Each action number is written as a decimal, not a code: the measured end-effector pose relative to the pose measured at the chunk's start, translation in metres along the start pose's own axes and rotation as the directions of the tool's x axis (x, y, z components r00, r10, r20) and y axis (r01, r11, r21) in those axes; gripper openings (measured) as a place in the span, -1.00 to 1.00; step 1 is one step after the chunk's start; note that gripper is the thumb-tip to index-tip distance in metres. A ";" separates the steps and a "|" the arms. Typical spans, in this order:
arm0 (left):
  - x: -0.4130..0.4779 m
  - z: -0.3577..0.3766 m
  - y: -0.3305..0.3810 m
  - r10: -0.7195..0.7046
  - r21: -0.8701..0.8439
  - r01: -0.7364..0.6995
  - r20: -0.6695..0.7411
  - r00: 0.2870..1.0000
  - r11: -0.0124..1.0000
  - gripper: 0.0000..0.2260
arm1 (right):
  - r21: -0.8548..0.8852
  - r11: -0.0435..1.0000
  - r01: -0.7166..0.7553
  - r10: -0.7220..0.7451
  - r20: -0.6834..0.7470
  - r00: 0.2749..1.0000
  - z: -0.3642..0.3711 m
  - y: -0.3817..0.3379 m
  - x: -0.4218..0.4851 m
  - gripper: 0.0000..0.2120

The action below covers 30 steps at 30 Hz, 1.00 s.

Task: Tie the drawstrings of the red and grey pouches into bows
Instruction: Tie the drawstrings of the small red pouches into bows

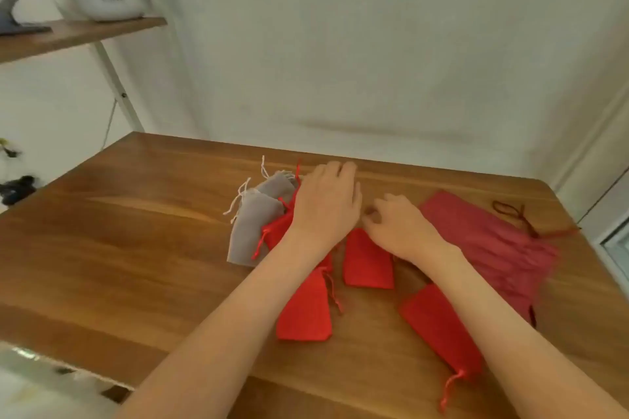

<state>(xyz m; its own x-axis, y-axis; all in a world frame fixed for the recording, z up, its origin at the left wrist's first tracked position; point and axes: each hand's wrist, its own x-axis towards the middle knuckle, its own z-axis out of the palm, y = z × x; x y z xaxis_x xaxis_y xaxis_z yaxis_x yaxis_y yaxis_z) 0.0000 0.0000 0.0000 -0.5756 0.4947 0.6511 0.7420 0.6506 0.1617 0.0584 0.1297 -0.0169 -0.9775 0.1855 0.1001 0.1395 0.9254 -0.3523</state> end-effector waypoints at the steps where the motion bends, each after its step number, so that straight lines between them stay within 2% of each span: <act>1: -0.008 -0.004 0.006 0.027 0.019 -0.027 -0.010 1.000 0.999 -0.73 | -0.018 1.000 -0.012 0.012 0.033 0.999 0.000 0.001 -0.009 -0.69; 3: -0.019 -0.014 0.018 0.008 -0.009 -0.008 0.073 0.997 1.000 -0.81 | -0.043 0.999 -0.012 0.015 0.083 0.996 0.000 0.005 -0.023 -0.72; 6: -0.033 -0.028 0.031 -0.049 -0.020 0.058 0.309 0.950 0.998 -0.79 | -0.035 0.999 -0.025 0.028 0.100 0.995 0.000 0.009 -0.044 -0.79; 9: -0.043 -0.038 0.037 -0.062 -0.083 0.103 0.400 0.914 0.991 -0.75 | 0.191 0.981 -0.032 0.018 0.074 0.997 -0.007 0.009 -0.059 -0.88; 11: -0.051 -0.042 0.039 -0.057 -0.103 0.111 0.430 0.901 0.989 -0.72 | 0.341 0.940 0.002 -0.018 0.042 0.999 -0.014 0.007 -0.072 -0.92; 14: -0.056 -0.045 0.040 -0.070 -0.169 0.172 0.485 0.872 0.971 -0.68 | 0.411 0.907 0.090 -0.097 -0.004 0.995 -0.024 0.003 -0.085 -0.93; 17: -0.054 -0.045 0.040 -0.110 -0.243 0.271 0.522 0.846 0.931 -0.67 | 0.500 0.857 0.124 -0.110 -0.058 0.992 -0.031 0.004 -0.090 -0.91; 21: -0.049 -0.034 0.047 -0.156 -0.311 0.364 0.532 0.832 0.878 -0.63 | 0.601 0.791 0.111 -0.039 -0.133 0.990 -0.029 0.016 -0.082 -0.80; 23: -0.044 -0.024 0.050 -0.197 -0.341 0.416 0.524 0.829 0.843 -0.60 | 0.684 0.726 0.073 0.014 -0.121 0.993 -0.025 0.025 -0.076 -0.76; 26: -0.034 -0.007 0.053 -0.247 -0.358 0.451 0.490 0.836 0.818 -0.57 | 0.800 0.600 0.006 0.113 -0.092 0.989 -0.019 0.035 -0.068 -0.82; 30: -0.023 0.017 0.053 -0.305 -0.425 0.536 0.499 0.811 0.730 -0.56 | 0.853 0.519 -0.051 0.192 -0.059 0.980 -0.008 0.051 -0.057 -0.86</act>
<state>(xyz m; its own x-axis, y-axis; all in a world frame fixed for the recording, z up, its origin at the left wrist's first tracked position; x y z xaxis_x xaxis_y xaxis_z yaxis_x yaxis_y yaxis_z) 0.0464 0.0328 -0.0195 -0.8649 0.4900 0.1089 0.3791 0.4952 0.7817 0.1224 0.1691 -0.0327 -0.9216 0.3788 0.0850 -0.0130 0.1888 -0.9819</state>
